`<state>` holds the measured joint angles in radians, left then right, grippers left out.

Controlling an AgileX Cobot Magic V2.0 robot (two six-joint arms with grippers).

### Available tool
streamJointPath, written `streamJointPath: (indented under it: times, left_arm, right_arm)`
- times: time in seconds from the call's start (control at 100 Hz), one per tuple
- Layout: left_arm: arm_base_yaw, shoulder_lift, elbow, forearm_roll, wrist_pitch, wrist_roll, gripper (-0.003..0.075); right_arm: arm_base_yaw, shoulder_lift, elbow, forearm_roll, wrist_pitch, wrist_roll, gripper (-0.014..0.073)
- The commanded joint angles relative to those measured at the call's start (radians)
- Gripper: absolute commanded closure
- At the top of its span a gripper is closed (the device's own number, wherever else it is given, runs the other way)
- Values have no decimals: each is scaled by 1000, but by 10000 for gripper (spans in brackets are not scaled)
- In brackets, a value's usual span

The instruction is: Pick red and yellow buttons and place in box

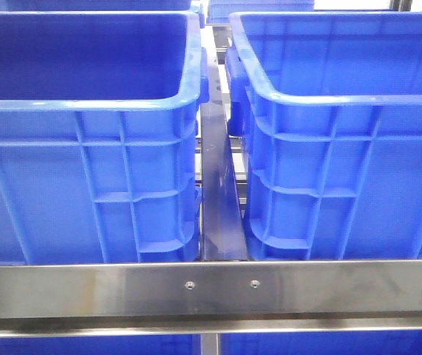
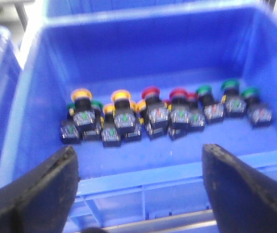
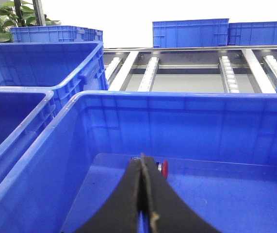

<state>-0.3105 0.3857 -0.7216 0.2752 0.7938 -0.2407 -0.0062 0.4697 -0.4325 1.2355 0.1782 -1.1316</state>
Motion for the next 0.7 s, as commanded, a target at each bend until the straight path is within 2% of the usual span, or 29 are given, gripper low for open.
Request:
streamJointPath:
  times: [0.0,0.39,0.69]
  left_arm:
    - [3,90,-54,15,-81,3,226]
    - [8,522,-293,15,-75,-33,226]
    - [114,818,-425,-3,-75,-32,226]
  right_arm:
    - [-1,4,-25,7,-34,-9,662]
    - [-1,4,-25,7,-34,-9,662]
    - [-1,4,-21,7,-33,-9,662]
